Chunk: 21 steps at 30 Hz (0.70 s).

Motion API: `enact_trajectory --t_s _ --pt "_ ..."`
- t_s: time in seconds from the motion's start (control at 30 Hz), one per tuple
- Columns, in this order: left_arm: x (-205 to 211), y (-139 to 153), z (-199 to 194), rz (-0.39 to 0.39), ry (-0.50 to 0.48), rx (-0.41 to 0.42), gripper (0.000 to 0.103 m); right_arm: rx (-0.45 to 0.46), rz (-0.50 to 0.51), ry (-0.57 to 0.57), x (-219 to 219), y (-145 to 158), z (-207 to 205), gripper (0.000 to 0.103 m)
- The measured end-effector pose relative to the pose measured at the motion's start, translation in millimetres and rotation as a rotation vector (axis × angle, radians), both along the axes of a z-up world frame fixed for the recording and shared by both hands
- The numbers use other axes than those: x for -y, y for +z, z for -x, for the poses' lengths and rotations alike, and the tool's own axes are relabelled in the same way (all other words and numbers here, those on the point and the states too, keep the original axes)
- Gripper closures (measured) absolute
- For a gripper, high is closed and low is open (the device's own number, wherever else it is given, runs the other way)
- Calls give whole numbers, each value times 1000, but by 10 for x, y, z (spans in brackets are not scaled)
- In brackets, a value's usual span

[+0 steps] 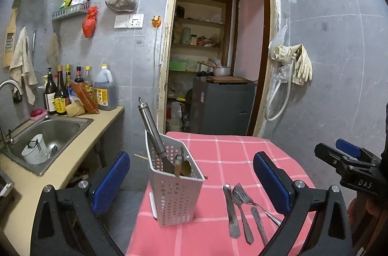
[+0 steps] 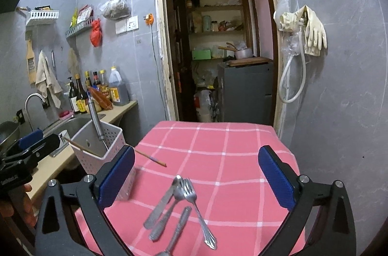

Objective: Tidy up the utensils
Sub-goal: 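Move the left gripper to the utensils and grasp a silver spoon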

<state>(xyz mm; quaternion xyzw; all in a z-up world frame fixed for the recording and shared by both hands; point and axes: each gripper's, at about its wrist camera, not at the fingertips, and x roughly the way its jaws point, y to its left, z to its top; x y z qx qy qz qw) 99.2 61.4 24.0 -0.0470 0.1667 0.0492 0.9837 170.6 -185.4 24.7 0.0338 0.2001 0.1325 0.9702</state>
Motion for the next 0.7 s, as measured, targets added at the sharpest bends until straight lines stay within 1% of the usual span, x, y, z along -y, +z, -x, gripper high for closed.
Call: enact_trajectory --t_s 0.2,0.33,0.5,0.6,0.7 --pt "167 -217 6 24 34 -51 1 -67 16 27 204 -230 -96 3" --pt "273 -443 -42 47 37 -126 1 -132 2 76 324 -425 -213 3" --pt "379 -764 -113 132 -5 -238 1 -246 -46 136 461 -783 -458 3" --pt "412 -958 -177 211 -33 -308 1 -291 -59 168 478 -969 -568 3" --pt "421 -1113 -231 278 -48 -356 2 -329 -57 201 447 -1150 -680 4"
